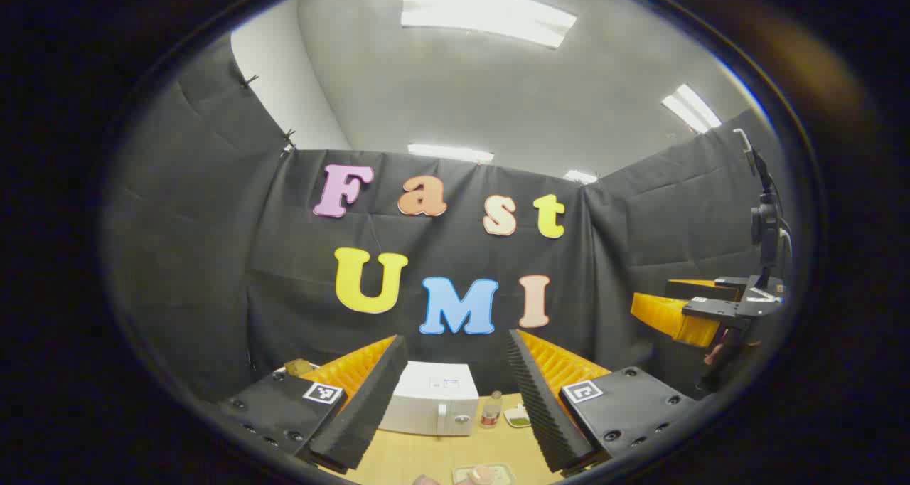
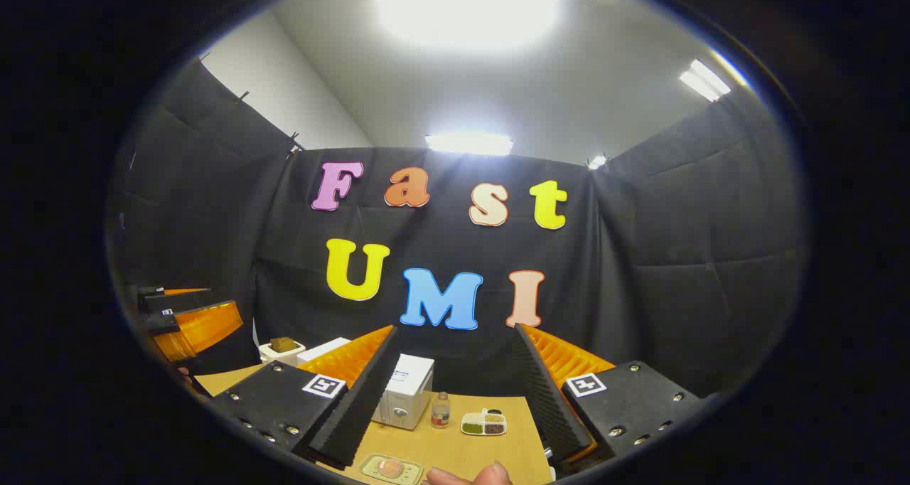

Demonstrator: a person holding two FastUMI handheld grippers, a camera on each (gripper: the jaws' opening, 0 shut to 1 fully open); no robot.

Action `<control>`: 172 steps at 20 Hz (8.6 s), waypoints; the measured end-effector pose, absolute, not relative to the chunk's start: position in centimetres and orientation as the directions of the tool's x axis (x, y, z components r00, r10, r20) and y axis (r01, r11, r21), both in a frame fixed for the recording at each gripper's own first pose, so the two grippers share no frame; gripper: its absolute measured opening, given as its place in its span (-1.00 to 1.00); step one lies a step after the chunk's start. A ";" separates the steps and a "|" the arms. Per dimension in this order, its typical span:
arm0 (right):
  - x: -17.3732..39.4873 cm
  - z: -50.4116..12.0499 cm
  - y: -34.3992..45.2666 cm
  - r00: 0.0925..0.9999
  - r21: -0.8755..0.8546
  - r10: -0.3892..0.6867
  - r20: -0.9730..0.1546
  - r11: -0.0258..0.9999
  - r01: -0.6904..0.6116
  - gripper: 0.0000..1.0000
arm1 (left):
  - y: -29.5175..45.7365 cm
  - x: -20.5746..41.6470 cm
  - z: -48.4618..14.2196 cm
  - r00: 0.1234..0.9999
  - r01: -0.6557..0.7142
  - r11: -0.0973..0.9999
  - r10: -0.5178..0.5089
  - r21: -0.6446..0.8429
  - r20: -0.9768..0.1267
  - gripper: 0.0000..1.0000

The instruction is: Open the microwave oven with the left hand, put the food in, and close the microwave oven.

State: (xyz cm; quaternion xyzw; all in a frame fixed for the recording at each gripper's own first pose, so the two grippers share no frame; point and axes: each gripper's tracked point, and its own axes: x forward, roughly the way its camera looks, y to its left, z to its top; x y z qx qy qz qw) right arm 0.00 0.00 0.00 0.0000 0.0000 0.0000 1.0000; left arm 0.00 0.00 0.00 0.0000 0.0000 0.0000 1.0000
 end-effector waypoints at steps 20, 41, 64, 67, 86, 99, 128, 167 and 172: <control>2.6 -3.5 0.3 0.994 -0.011 0.090 -0.065 0.996 -0.090 0.94 | -2.7 2.0 -4.5 0.993 -0.084 0.995 0.088 0.045 -0.080 0.86; 10.1 -9.3 2.2 0.966 -0.124 -0.179 -0.184 0.980 0.158 0.94 | 1.3 18.3 -26.4 0.970 0.149 0.986 -0.133 0.067 -0.201 0.90; 11.8 -12.2 -1.3 0.880 -0.310 -0.370 -0.299 0.910 0.277 0.94 | 3.7 27.0 -55.3 0.855 0.129 0.991 -0.098 0.025 -0.510 0.87; 12.0 -12.3 -1.5 0.876 -0.315 -0.375 -0.304 0.907 0.279 0.94 | 3.7 28.1 -56.8 0.842 0.130 0.991 -0.100 0.021 -0.531 0.83; 10.4 -12.8 -0.1 0.887 -0.220 -0.293 -0.357 0.949 0.225 0.94 | 3.5 30.3 -59.8 0.825 0.193 0.980 -0.138 0.045 -0.548 -0.57; 6.6 -10.9 0.6 0.909 -0.108 -0.250 -0.334 0.968 0.226 0.94 | 3.4 30.2 -59.8 0.769 0.271 0.960 -0.172 0.069 -0.616 -0.64; 5.9 -14.7 3.4 0.916 -0.070 -0.168 -0.363 0.986 0.152 0.94 | 16.2 6.7 -54.0 0.711 0.270 0.963 -0.200 0.000 -0.674 -0.39; 2.9 -59.2 16.4 0.434 0.101 0.193 -0.880 0.969 -0.226 0.97 | 21.1 -18.6 -32.9 0.661 -0.455 0.876 0.453 0.161 -0.598 1.00; 3.1 -58.0 16.6 0.412 0.113 0.163 -0.897 0.983 -0.142 0.45 | 25.0 -18.7 -31.2 0.710 -0.466 0.880 0.433 0.092 -0.555 0.95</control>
